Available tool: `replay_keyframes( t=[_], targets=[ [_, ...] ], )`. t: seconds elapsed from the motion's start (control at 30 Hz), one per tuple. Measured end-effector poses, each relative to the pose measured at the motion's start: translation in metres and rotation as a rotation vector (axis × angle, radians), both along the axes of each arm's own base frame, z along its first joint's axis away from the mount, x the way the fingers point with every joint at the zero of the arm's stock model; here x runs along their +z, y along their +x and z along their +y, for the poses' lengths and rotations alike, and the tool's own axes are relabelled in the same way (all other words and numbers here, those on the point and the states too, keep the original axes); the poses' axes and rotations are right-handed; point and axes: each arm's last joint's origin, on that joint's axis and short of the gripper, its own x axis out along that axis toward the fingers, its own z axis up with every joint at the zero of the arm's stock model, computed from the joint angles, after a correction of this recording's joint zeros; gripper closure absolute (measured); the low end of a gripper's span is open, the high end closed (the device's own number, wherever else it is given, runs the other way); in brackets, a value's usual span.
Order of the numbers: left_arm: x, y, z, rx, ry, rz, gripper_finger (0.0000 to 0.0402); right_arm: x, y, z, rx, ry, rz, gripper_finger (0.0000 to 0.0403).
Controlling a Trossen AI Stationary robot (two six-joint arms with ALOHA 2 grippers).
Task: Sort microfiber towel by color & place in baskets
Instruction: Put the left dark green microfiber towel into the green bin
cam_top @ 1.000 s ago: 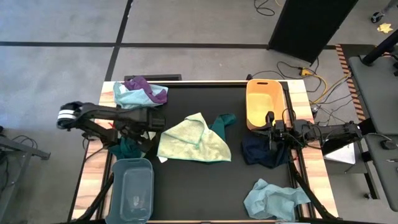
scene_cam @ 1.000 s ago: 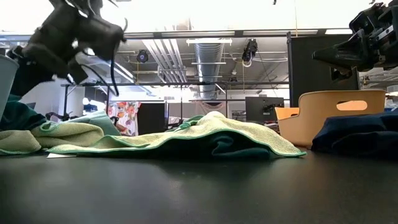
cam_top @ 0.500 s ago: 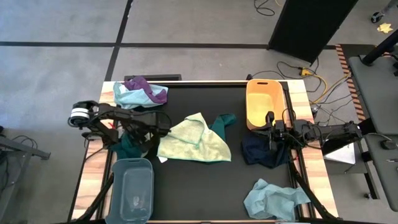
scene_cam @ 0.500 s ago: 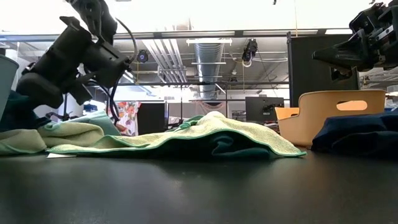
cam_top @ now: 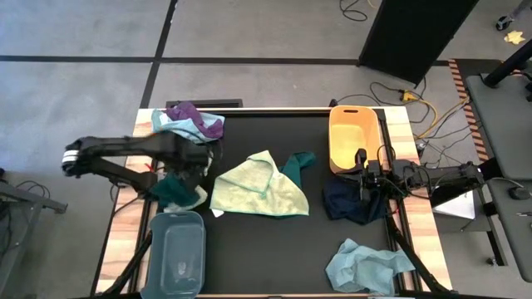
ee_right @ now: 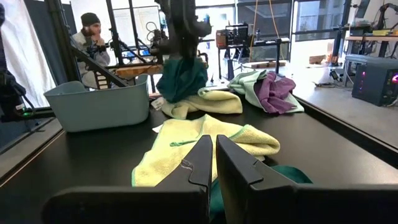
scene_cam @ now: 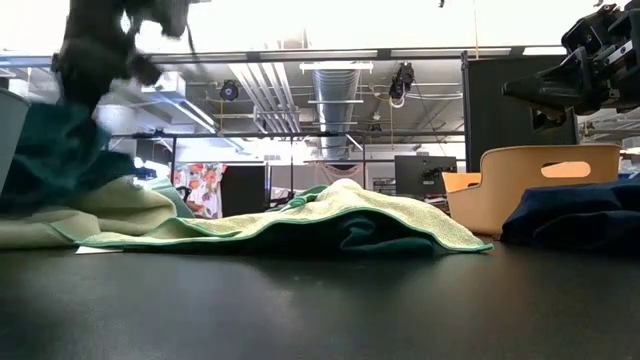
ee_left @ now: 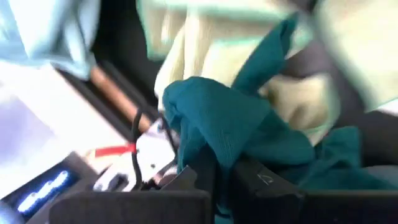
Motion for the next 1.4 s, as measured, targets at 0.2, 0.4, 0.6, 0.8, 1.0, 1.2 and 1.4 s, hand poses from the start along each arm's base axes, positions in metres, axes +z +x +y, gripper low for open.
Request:
replay_keyframes(
  t=[0.2,0.4,0.6,0.8,1.0,1.2,1.4],
  targets=[
    [0.084,-0.025,-0.002,-0.081,0.069,-0.377,0.0401,0.001,0.0,0.0,-0.002,-0.062,-0.002,0.039],
    [0.153,-0.064,-0.014,-0.157,-0.101,-0.747,0.0401,0.003,0.0,0.0,-0.007,-0.088,-0.023,0.039],
    [0.176,-0.094,-0.028,-0.156,-0.37,-0.921,0.0401,0.005,0.0,0.0,-0.008,-0.083,-0.045,0.039],
    [0.165,-0.088,-0.039,-0.168,-0.492,-0.908,0.0401,0.005,0.0,-0.001,-0.031,-0.022,-0.046,0.039],
    [0.143,-0.046,-0.075,-0.316,-0.648,-0.936,0.0401,0.005,0.0,-0.001,-0.044,0.038,-0.056,0.039],
    [0.108,-0.029,-0.138,-0.33,-0.839,-0.718,0.0401,0.005,0.0,-0.001,-0.036,0.425,-0.087,0.039],
    [0.072,-0.044,-0.193,-0.235,-0.861,-0.447,0.0402,0.005,0.0,-0.003,-0.093,0.439,-0.101,0.039]
  ],
)
